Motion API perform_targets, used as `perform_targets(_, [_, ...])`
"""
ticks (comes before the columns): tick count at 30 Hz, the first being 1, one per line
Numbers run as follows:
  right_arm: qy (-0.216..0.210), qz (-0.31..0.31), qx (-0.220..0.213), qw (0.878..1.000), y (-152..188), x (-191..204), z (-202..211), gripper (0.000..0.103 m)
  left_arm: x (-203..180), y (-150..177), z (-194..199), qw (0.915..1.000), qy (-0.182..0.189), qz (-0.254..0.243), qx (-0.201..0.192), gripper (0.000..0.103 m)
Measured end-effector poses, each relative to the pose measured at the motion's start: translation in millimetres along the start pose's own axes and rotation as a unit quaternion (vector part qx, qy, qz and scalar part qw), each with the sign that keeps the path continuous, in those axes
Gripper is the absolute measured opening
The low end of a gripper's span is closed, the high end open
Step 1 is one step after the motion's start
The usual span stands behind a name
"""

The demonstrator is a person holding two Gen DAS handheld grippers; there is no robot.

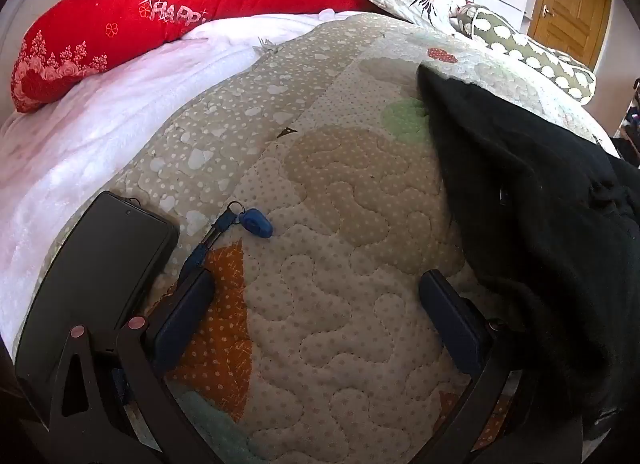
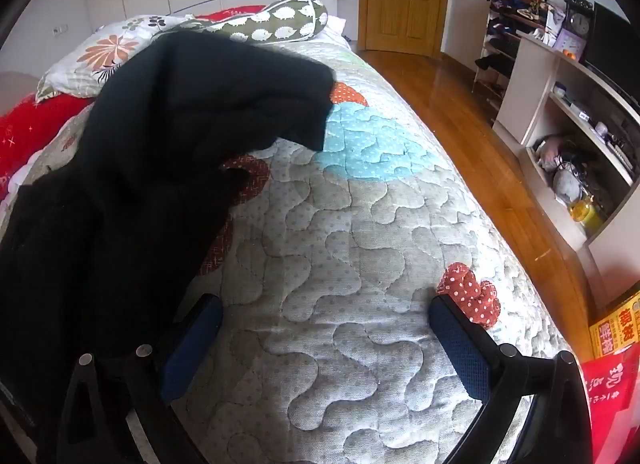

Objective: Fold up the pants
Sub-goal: 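Move both grippers toward the crumpled black pants on the quilt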

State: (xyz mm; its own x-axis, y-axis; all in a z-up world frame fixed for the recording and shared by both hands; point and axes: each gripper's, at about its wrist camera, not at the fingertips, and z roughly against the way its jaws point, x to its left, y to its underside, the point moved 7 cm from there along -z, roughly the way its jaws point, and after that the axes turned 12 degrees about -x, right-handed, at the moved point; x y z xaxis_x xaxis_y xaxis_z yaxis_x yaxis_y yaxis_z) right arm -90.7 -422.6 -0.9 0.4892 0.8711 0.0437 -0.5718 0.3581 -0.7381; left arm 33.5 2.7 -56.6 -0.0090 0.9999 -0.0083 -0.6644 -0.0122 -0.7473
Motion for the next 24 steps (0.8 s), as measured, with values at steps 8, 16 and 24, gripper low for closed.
perform_targets(8, [0.0,0.0,0.0,1.0,0,2,0,0.103,-6,-2,1,1.0,-0.001,-0.001,0.001,0.103])
perform_targets(16, [0.001,0.001,0.0,1.0,1,3,-2,0.103,-4,-6,1,0.9993,0.01,-0.019,0.03,0.103])
perform_targets(24, [-0.01,-0.001,-0.006,1.0,-3,-3,23,0.103,32,-11,66,0.9979,-0.004,0.057,-0.03,0.102])
